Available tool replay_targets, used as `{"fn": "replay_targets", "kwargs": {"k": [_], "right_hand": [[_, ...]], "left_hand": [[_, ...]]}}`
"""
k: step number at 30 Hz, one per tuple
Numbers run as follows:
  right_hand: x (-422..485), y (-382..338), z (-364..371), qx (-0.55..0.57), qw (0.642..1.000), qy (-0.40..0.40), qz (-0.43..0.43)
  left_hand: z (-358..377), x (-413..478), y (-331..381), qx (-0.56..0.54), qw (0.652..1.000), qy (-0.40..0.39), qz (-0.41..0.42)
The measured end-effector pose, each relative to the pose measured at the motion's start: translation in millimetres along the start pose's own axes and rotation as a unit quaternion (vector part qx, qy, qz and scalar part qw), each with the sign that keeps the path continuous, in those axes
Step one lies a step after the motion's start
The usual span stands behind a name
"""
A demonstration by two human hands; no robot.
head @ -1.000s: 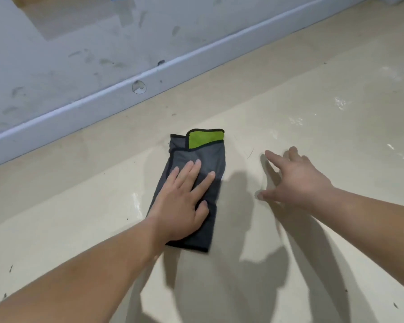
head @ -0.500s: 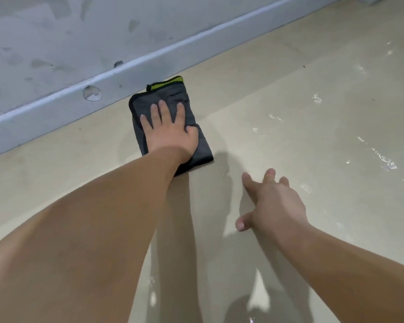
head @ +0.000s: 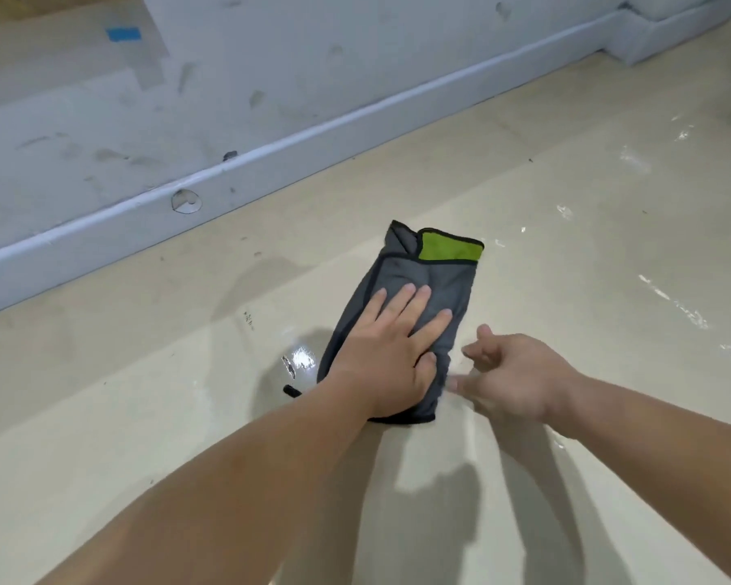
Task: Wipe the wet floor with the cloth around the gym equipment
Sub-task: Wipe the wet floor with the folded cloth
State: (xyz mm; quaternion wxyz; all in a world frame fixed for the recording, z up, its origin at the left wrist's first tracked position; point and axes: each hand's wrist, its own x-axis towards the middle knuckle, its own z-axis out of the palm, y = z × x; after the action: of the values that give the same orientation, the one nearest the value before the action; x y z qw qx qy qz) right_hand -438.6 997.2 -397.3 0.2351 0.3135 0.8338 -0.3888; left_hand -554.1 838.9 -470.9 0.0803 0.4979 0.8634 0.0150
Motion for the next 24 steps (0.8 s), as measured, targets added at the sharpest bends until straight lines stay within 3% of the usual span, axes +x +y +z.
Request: {"fn": "replay_targets", "kwargs": {"k": [2,6,8,10,13,16,20,24], "right_hand": [[-7.7,3.1,-4.5,0.072,0.997,-0.006,-0.004],[-32.6,22.4,-0.5,0.007,0.995,0.095,-0.043],[-42.6,27.8,-0.6,-0.02,0.993,0.108,-0.051],[-50.6,30.2,-0.6,-0.038,0.995,0.079,-0.04],[-61.7,42.8,-5.2,-0.058,0.997,0.045,-0.012],[-70.3,64.8,-11.9,-0.05,0.997,0.052,-0.016],[-93.5,109.8,-22.6,-0.035,0.995,0.096,-0.012],[-118.1,167.2,-27.9,0.034,0.983,0.177,0.025]], "left_hand": [[2.6,-30.5,11.7,-0.005,1.0,-0.008,0.005],[10.3,-84.9,11.2,-0.018,0.998,-0.019,0.065],[10.4,-89.5,-8.9,-0.002,0.997,-0.007,0.076],[9.4,-84.2,-21.0,0.003,1.0,-0.002,-0.027],[12.7,-60.6,1.6,-0.012,0.973,0.002,-0.231],[9.5,-25.0,32.2,-0.049,0.943,0.002,-0.329],[5.5,19.5,81.9,-0.041,0.955,-0.016,-0.294],[16.6,37.9,178.2,-0.026,0.987,0.007,-0.161]]}}
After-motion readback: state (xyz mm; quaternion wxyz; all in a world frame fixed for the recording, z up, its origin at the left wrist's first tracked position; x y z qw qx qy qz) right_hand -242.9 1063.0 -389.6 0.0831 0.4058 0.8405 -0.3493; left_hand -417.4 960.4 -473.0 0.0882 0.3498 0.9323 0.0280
